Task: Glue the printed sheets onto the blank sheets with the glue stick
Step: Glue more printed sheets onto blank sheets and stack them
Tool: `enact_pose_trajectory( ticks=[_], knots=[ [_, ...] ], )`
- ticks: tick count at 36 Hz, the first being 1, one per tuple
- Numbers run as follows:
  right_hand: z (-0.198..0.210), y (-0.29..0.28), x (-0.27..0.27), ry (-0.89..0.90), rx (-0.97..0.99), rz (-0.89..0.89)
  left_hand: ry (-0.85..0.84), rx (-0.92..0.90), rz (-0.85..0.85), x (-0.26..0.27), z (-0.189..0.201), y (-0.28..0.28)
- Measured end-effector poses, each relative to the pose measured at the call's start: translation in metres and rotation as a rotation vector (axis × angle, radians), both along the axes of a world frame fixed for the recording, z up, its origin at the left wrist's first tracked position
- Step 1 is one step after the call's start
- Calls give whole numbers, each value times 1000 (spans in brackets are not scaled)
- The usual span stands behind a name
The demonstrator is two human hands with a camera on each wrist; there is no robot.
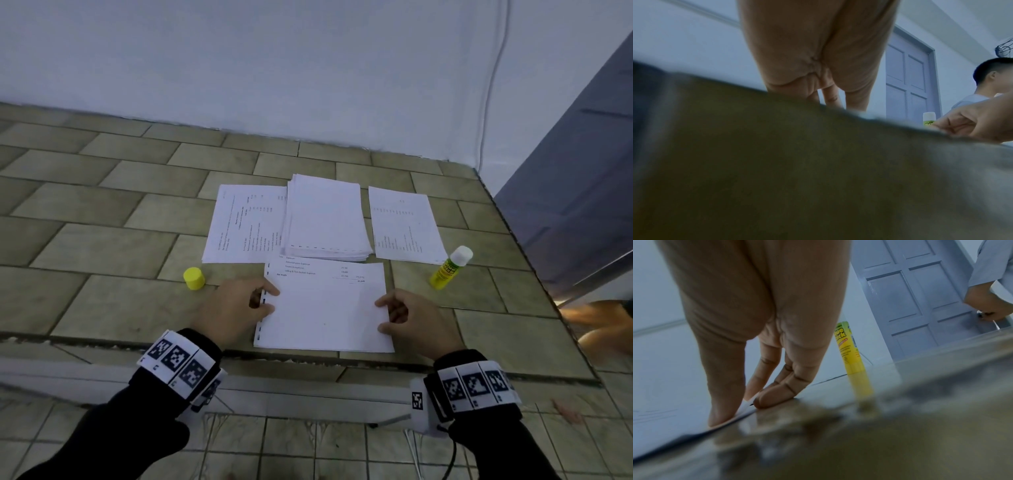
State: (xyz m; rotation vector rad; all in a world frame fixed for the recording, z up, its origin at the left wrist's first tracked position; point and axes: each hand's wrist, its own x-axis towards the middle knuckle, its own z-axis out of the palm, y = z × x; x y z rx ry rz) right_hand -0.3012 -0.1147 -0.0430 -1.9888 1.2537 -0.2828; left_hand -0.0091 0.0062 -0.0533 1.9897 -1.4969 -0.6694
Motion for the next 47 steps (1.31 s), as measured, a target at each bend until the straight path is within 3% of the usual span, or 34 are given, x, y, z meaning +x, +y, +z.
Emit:
enact_pose_trajectory(
  ticks=[24, 35, 44, 47],
  knots=[
    [7, 4, 0, -13, 33, -1, 1, -5, 9, -1, 3, 3],
    [9, 6, 6, 207, -91, 53, -362, -157, -83, -8, -5, -2],
    [16, 19, 20, 502, -278, 118, -526, 22, -123, -18, -39, -13],
    [17, 27, 37, 451, -333, 146, -529, 26, -112, -16, -45, -14]
  ],
)
